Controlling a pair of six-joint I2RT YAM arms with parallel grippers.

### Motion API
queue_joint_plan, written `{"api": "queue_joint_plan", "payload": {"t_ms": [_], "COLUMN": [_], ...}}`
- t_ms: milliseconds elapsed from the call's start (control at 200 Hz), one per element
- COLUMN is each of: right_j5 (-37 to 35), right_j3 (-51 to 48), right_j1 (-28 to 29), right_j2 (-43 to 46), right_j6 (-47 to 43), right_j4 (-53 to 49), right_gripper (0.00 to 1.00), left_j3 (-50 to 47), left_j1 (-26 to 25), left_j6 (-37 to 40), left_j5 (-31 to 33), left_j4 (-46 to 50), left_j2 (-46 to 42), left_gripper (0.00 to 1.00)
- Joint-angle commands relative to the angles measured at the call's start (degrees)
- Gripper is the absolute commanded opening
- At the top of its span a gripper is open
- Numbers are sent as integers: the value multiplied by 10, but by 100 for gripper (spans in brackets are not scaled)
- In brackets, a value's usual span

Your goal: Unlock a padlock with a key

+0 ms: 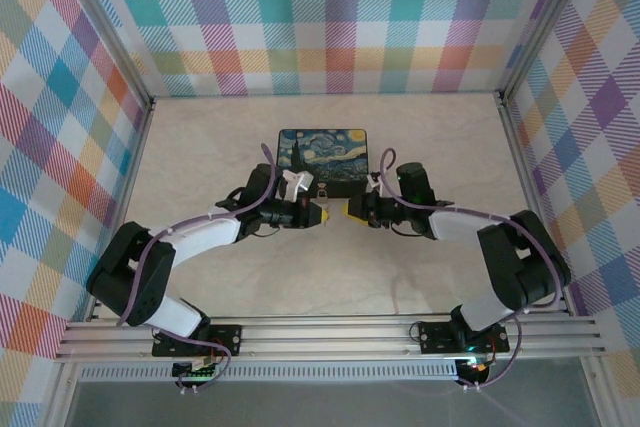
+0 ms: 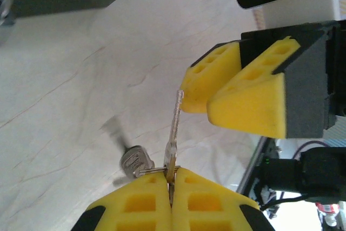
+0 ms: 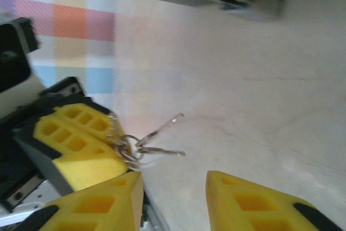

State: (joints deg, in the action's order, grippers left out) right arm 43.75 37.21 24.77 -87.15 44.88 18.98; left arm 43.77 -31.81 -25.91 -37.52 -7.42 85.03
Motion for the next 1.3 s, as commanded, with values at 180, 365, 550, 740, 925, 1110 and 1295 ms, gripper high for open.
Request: {"api": "queue_joint_plan", "payload": {"t_ms": [180, 365, 550, 740, 925, 1110, 1295], "right_j5": [50, 43, 42, 41, 46, 42, 46], "right_j3": [-5, 14, 42, 59, 82, 89, 81], "right_j1": [4, 3, 3, 4, 6, 6, 6], "right_j2": [63, 49, 33, 17, 1, -8, -11], "right_j6": [31, 32, 11, 12, 3, -13, -23], "right_j4": [101, 96, 77, 80, 57, 24, 9], "right_gripper": [39, 37, 36, 35, 34, 33, 35], "left_j3": [31, 39, 43, 45, 47, 47, 47], "left_j1": [16, 16, 16, 16, 16, 17, 18], "left_j6": [-31, -29, -22, -9, -6, 0, 1], "left_j5": [-48, -54, -58, -58, -57, -54, -55], "left_j4": [-3, 9, 17, 34, 39, 46, 48], "left_j2": [-32, -40, -43, -45, -47, -53, -58], "left_gripper": [3, 3, 3, 2, 2, 2, 1]}}
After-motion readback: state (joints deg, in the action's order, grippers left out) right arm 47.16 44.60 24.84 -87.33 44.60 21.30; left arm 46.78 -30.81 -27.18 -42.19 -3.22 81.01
